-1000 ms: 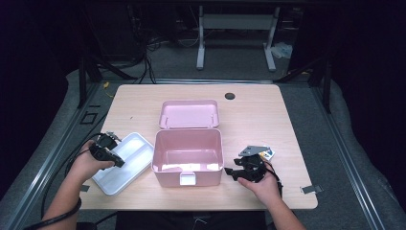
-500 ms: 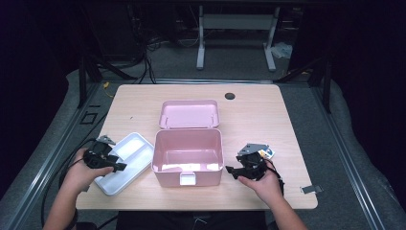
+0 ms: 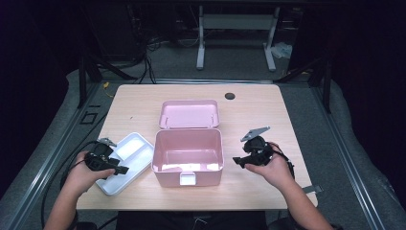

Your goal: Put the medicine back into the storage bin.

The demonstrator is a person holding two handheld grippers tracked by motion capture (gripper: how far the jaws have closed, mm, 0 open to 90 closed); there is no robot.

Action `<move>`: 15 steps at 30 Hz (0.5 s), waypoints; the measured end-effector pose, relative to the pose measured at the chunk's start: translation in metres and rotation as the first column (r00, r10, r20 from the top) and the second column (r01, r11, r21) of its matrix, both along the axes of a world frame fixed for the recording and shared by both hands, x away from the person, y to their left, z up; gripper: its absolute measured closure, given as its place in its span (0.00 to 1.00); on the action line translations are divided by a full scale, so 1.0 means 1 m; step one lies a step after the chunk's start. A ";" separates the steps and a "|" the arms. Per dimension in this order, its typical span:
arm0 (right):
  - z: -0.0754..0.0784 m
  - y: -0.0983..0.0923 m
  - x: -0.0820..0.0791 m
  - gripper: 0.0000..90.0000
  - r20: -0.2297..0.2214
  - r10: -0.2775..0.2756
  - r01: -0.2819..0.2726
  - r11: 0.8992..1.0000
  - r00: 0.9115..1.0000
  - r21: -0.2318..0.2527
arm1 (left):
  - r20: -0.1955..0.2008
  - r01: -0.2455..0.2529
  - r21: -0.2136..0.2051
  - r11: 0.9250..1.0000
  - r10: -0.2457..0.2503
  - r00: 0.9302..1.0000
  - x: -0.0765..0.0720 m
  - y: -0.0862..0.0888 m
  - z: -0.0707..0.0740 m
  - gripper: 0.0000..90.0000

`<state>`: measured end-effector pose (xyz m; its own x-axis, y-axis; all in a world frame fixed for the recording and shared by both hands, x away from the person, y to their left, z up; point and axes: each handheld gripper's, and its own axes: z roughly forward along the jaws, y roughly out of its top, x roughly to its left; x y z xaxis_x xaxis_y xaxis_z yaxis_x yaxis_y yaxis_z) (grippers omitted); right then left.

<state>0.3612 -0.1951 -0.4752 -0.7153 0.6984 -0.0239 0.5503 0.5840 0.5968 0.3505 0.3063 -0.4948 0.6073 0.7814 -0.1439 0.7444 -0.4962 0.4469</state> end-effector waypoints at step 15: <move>0.013 -0.008 0.034 0.44 -0.072 0.007 -0.021 0.979 0.997 -0.201 | -0.010 0.030 0.004 1.000 -0.030 0.999 -0.003 -0.006 0.001 0.46</move>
<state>0.3950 -0.2029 -0.4623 -0.7297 0.6745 -0.1123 0.5778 0.6960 0.4263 0.3477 0.2999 -0.4936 0.6291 0.7633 -0.1471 0.7335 -0.5203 0.4373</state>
